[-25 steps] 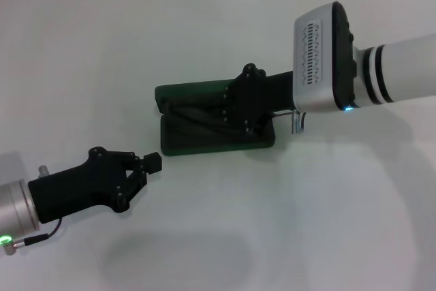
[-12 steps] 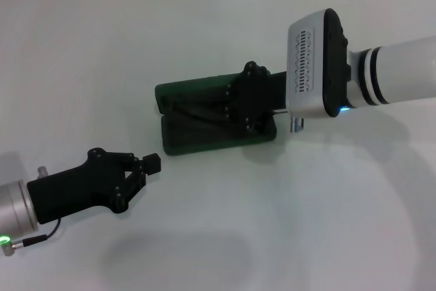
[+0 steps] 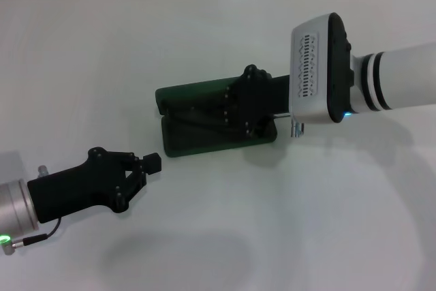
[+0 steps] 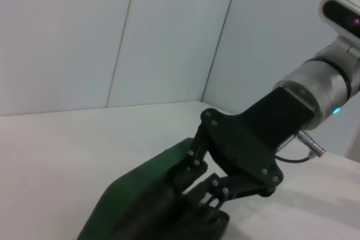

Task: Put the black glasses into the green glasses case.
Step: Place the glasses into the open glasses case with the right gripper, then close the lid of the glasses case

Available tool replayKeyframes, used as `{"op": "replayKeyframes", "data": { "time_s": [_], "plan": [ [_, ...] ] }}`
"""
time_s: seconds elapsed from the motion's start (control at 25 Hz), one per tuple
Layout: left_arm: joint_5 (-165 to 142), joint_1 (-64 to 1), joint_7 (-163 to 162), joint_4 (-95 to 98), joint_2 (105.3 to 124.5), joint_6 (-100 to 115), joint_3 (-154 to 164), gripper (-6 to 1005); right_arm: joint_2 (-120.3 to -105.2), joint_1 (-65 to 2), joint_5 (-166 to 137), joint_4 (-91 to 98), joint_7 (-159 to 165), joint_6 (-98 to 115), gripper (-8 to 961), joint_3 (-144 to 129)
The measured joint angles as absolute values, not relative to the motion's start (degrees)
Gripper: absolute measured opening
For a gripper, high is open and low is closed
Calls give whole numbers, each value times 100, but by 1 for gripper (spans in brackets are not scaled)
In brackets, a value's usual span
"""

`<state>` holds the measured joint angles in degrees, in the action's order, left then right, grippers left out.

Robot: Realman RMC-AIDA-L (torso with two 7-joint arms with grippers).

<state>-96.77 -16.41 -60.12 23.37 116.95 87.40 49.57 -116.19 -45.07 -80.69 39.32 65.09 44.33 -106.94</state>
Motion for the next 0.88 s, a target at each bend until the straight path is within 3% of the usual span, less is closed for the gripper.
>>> {"op": "replayKeyframes", "data": {
  "time_s": [0.32,0.56,0.88],
  "plan": [
    [-9677,-1644,-6012,2338,11698,8788,4957,61,-11619,-4486,-8060,3938,6512,4485,89,-10767],
    [-9677,-1631,-6012,2338,11699,8801,4957,63,-11614,-4114,-8040,4398,6508,4522,119,-10719],
    [-9678,-1643,-6163,2338,11701,8905,4952,64,-11615,-3409,-7789,4853,7102,5651,307,-9647]
  ]
}}
